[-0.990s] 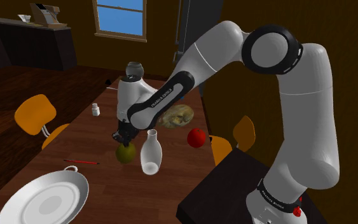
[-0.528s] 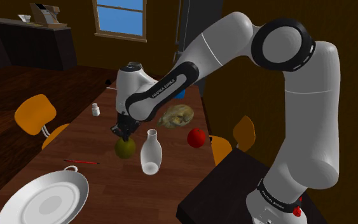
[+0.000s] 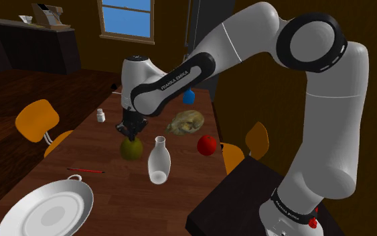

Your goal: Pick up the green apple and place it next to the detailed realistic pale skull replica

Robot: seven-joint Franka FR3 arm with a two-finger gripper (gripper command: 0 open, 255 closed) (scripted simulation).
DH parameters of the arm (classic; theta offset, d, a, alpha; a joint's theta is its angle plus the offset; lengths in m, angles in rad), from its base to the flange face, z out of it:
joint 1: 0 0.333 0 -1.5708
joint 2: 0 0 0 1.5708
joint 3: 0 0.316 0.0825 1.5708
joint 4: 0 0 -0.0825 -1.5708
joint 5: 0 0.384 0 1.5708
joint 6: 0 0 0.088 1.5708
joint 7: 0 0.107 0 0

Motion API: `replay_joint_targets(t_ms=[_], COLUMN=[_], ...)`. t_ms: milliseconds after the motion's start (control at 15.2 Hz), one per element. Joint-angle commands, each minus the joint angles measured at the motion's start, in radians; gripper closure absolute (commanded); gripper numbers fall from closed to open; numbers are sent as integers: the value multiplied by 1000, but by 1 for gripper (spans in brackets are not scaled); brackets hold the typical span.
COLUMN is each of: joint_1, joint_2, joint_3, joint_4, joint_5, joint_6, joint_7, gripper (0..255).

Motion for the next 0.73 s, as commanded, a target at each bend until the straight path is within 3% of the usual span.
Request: replay_joint_targets(t_ms=[0, 660], joint_1=[-2, -12], joint_2=[-15, -84], joint_3=[4, 18], joint_4=[7, 55], joint_5=[8, 42], joint_6=[-22, -135], joint_7=[-5, -30], gripper=[255, 255])
